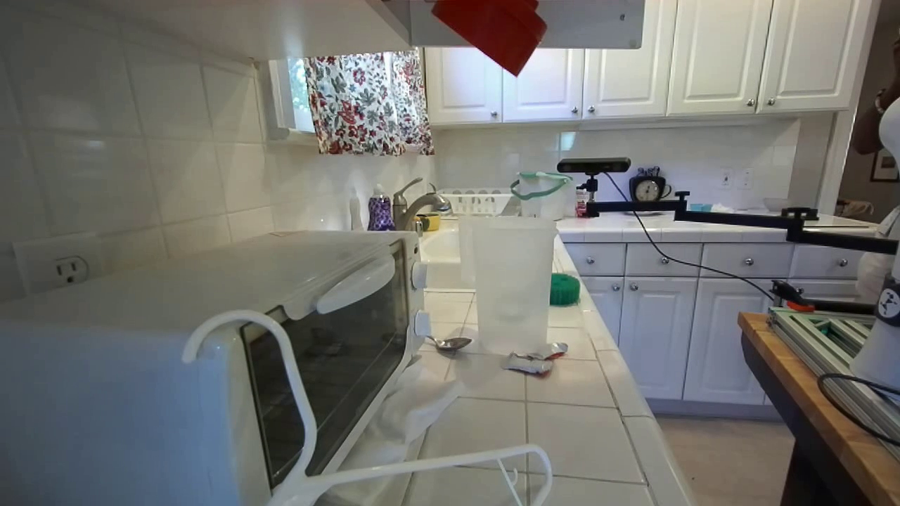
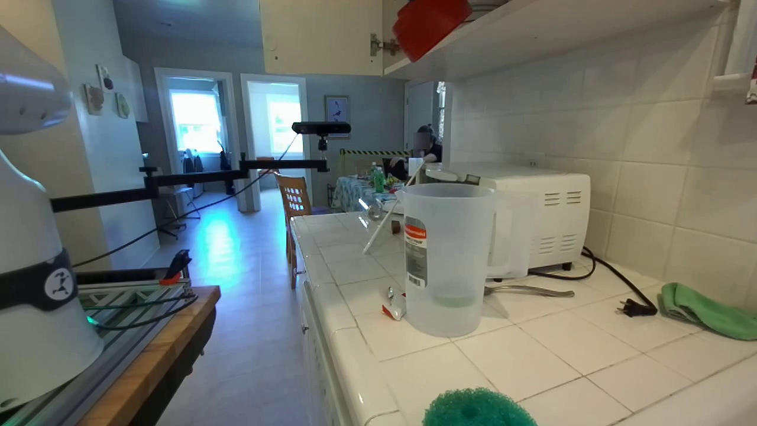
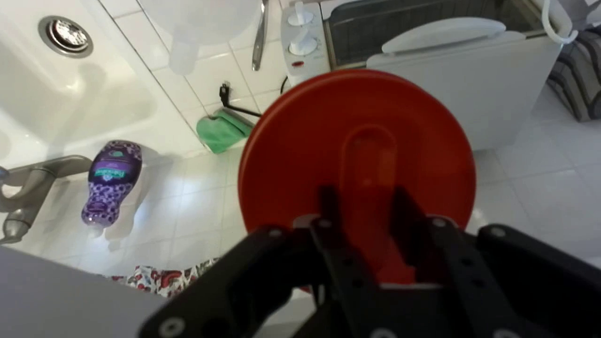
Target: Place the red lid on the bottom shelf of the open cabinet
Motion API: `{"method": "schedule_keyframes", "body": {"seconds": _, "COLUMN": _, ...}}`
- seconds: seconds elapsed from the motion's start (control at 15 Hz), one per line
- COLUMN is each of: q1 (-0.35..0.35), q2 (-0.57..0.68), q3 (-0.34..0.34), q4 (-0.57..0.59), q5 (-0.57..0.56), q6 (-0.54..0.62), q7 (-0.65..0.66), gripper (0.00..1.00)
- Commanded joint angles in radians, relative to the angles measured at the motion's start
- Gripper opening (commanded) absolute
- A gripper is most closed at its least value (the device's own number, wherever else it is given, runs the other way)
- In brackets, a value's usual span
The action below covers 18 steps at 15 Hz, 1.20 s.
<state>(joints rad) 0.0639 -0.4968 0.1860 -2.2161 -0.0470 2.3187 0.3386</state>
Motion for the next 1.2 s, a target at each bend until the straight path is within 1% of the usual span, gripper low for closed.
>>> {"method": "schedule_keyframes", "body": {"seconds": 0.0, "q1": 0.01, "q2": 0.05, "q3": -0.024, "q4": 0.086, "q5": 0.042, "q6": 0.02, "q7": -0.05, "gripper": 0.08}}
{"method": "schedule_keyframes", "body": {"seconds": 0.27, "q1": 0.027, "q2": 0.096, "q3": -0.031, "q4": 0.169, "q5": 0.071, "q6": 0.04, "q7": -0.092, "gripper": 0.08}}
{"method": "schedule_keyframes", "body": {"seconds": 0.67, "q1": 0.073, "q2": 0.143, "q3": -0.008, "q4": 0.247, "q5": 0.095, "q6": 0.027, "q7": -0.13, "gripper": 0.08}}
{"method": "schedule_keyframes", "body": {"seconds": 0.8, "q1": 0.09, "q2": 0.139, "q3": -0.006, "q4": 0.246, "q5": 0.102, "q6": 0.005, "q7": -0.147, "gripper": 0.08}}
{"method": "schedule_keyframes", "body": {"seconds": 0.93, "q1": 0.106, "q2": 0.117, "q3": -0.005, "q4": 0.218, "q5": 0.114, "q6": -0.014, "q7": -0.165, "gripper": 0.08}}
{"method": "schedule_keyframes", "body": {"seconds": 1.13, "q1": 0.113, "q2": 0.058, "q3": 0.009, "q4": 0.111, "q5": 0.093, "q6": -0.038, "q7": -0.158, "gripper": 0.08}}
